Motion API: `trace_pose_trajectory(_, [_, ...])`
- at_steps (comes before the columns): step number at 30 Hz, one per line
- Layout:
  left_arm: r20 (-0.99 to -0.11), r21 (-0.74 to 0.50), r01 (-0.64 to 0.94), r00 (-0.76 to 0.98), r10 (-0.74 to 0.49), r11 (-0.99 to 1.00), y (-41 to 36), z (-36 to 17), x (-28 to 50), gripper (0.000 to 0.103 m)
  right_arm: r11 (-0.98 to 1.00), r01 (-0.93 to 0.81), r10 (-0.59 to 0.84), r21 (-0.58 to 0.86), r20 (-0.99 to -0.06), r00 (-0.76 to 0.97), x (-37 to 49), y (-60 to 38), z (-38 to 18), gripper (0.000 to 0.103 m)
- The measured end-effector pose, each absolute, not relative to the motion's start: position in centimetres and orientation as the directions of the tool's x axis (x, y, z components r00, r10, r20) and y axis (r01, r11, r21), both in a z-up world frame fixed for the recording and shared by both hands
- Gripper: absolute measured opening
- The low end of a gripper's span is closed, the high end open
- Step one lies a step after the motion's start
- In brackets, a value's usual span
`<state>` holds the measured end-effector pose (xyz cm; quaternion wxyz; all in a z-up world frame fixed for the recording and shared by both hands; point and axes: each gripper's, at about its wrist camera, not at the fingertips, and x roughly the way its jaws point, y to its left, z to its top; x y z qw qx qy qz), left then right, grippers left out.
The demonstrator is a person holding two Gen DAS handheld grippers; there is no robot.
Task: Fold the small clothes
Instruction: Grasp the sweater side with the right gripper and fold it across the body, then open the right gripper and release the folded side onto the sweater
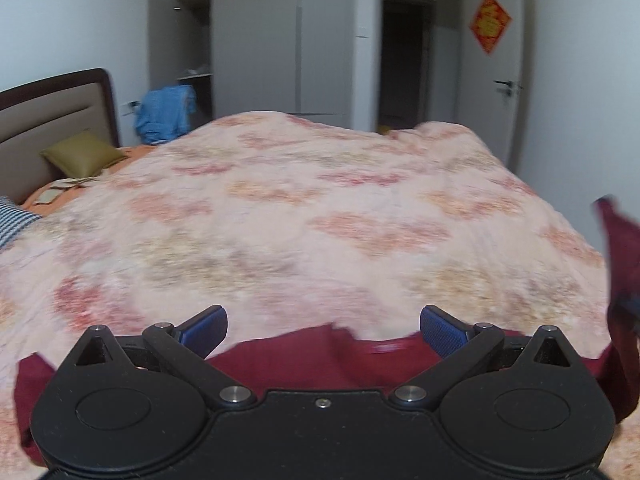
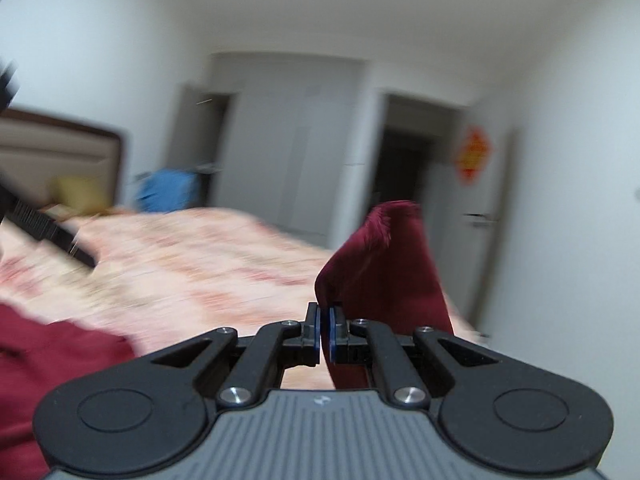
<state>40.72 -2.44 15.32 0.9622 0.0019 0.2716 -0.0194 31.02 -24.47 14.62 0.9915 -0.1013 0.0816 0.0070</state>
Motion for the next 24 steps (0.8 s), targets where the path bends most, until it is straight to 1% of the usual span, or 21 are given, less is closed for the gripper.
trace_pose_trajectory(3, [-0.536, -0.018, -0.008, 0.844, -0.003, 1.0, 1.1, 13.7, 40.4, 0.102, 0.953, -0.154, 0.087, -0.26, -0.25, 0.964, 33.3, -17.9, 12.8, 0.005])
trace_pose_trajectory(7, [-0.569, -0.061, -0.018, 0.822, -0.02, 0.998, 3.3, 10.4, 40.2, 0.102, 0.884, -0.317, 0.166, -0.344, -0.402, 0.901, 35.1, -10.4, 8.4, 0.004])
trace_pose_trajectory(9, [-0.578, -0.08, -0.008, 0.815, -0.04, 0.997, 3.6, 8.7, 40.1, 0.102, 0.86, -0.374, 0.189, -0.347, -0.464, 0.865, 35.2, -8.2, 6.4, 0.005])
trace_pose_trajectory(12, [-0.588, -0.115, 0.02, 0.805, -0.084, 0.993, 3.1, 6.6, 40.5, 0.102, 0.849, -0.441, 0.23, -0.289, -0.551, 0.803, 35.0, -7.6, 3.8, 0.007])
trace_pose_trajectory(13, [-0.588, -0.128, 0.035, 0.802, -0.104, 0.991, 2.8, 6.0, 40.6, 0.102, 0.851, -0.458, 0.252, -0.255, -0.567, 0.784, 35.0, -8.1, 3.5, 0.012])
trace_pose_trajectory(14, [-0.588, -0.14, 0.053, 0.799, -0.126, 0.989, 2.3, 5.4, 40.7, 0.102, 0.854, -0.472, 0.277, -0.218, -0.578, 0.767, 34.6, -8.6, 3.6, 0.031])
trace_pose_trajectory(15, [-0.587, -0.15, 0.072, 0.796, -0.148, 0.986, 1.8, 4.9, 40.8, 0.102, 0.859, -0.479, 0.3, -0.181, -0.58, 0.757, 33.8, -9.7, 3.8, 0.056])
trace_pose_trajectory(17, [-0.585, -0.172, 0.12, 0.786, -0.2, 0.978, 0.6, 3.7, 40.8, 0.102, 0.872, -0.478, 0.343, -0.109, -0.56, 0.754, 32.8, -12.1, 4.5, 0.071])
trace_pose_trajectory(19, [-0.601, -0.19, 0.154, 0.763, -0.239, 0.97, -0.7, 2.6, 41.1, 0.102, 0.888, -0.459, 0.365, -0.044, -0.54, 0.758, 30.7, -15.8, 6.0, 0.077])
trace_pose_trajectory(20, [-0.611, -0.198, 0.164, 0.75, -0.253, 0.966, -1.3, 2.1, 41.2, 0.102, 0.899, -0.437, 0.362, -0.018, -0.532, 0.766, 30.2, -17.6, 6.4, 0.084])
trace_pose_trajectory(21, [-0.621, -0.205, 0.176, 0.737, -0.267, 0.963, -2.0, 1.5, 41.2, 0.102, 0.913, -0.407, 0.35, 0.006, -0.523, 0.778, 29.8, -19.5, 6.7, 0.088])
trace_pose_trajectory(23, [-0.635, -0.216, 0.202, 0.714, -0.295, 0.955, -3.1, 0.7, 41.3, 0.101, 0.943, -0.331, 0.303, 0.038, -0.505, 0.808, 29.4, -23.2, 7.3, 0.09])
trace_pose_trajectory(24, [-0.64, -0.22, 0.208, 0.707, -0.302, 0.953, -3.5, 0.4, 41.4, 0.096, 0.957, -0.289, 0.269, 0.039, -0.499, 0.824, 29.2, -25.0, 7.4, 0.09])
